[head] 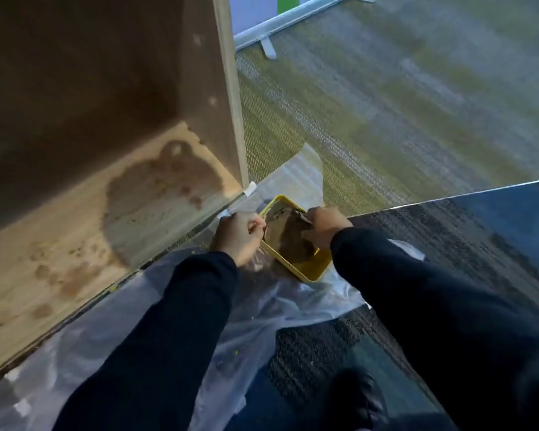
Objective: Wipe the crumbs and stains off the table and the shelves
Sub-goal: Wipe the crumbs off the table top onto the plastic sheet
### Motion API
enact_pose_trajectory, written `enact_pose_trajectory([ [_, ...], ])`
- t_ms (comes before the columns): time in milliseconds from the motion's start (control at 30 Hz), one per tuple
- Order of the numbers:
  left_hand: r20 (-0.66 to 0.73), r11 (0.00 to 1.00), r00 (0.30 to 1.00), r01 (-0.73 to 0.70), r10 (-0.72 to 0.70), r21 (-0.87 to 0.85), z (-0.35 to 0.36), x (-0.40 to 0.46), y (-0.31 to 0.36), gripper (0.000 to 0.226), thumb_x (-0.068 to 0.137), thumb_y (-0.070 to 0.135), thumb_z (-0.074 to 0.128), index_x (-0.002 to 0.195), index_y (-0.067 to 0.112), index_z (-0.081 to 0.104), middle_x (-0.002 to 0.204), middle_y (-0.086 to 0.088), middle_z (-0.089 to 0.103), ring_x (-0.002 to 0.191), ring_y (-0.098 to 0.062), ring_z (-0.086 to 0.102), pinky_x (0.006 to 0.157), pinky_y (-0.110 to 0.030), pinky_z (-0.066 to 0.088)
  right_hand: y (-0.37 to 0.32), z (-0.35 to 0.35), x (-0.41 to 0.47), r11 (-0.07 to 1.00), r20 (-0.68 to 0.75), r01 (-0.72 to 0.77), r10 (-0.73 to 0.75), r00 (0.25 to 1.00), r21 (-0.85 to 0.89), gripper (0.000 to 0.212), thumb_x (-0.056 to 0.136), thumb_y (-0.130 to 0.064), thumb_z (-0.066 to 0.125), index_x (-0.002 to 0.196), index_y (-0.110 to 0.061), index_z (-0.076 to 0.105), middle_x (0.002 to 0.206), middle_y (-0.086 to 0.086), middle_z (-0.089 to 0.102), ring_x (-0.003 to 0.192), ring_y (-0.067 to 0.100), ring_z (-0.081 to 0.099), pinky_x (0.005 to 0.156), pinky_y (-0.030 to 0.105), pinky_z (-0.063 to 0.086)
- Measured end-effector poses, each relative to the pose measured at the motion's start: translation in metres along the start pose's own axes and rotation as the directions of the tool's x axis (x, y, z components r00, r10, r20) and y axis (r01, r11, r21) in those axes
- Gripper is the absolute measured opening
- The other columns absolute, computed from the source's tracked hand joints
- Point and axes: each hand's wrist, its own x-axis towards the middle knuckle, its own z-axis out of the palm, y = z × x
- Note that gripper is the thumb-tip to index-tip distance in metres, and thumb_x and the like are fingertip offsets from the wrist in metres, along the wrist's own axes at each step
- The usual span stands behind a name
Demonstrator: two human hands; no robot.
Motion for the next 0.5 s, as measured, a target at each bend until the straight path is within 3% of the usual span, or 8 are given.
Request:
enact_pose_trajectory([
  [100,-0.066,0.997,0.997,0.024,-0.029,-0.077,0.018,0.005,-0.024,0.015,0.092,0.015,0.064,0.094,0.023,0.077,0.083,0.006,0.070,0.077,-0.010,0.062,0.073,-0.018,0.043,-0.004,0.022,0.023,0.994,-0.120,-0.005,-0.007,0.993,-0.106,0.026,0.093,-0.025,0.062,0.116,-0.015,0.066,0.109,0.012,0.065,0.096,0.032,0.065,0.075,0.037,0.052],
  [233,-0.032,0.998,0.999,0.005,-0.007,-0.062,0.026,0.006,-0.046,0.014,0.092,0.017,0.064,0.095,0.022,0.077,0.089,0.003,0.074,0.083,-0.013,0.066,0.078,-0.019,0.047,-0.014,0.027,0.040,0.966,-0.193,-0.020,-0.031,0.981,-0.257,0.025,0.097,-0.013,0.050,0.115,-0.013,0.067,0.106,0.012,0.064,0.092,0.035,0.068,0.076,0.045,0.060],
  [400,0.023,0.998,0.998,-0.052,0.051,0.048,0.018,0.012,-0.061,0.015,0.091,0.012,0.062,0.090,0.017,0.076,0.072,0.008,0.063,0.066,-0.014,0.058,0.059,-0.019,0.038,-0.026,0.030,0.050,0.896,-0.159,0.010,-0.090,0.983,-0.444,0.027,0.099,-0.010,0.045,0.115,-0.011,0.067,0.108,0.012,0.066,0.097,0.034,0.068,0.071,0.041,0.054],
  [500,0.046,0.993,0.996,-0.076,0.072,0.088,0.012,0.018,-0.059,0.015,0.092,0.015,0.061,0.091,0.015,0.076,0.085,0.000,0.069,0.079,-0.021,0.064,0.069,-0.024,0.047,-0.028,0.021,0.055,0.911,-0.073,0.085,-0.125,0.989,-0.404,0.020,0.096,-0.017,0.052,0.105,-0.015,0.069,0.091,0.005,0.062,0.079,0.026,0.064,0.058,0.032,0.047],
])
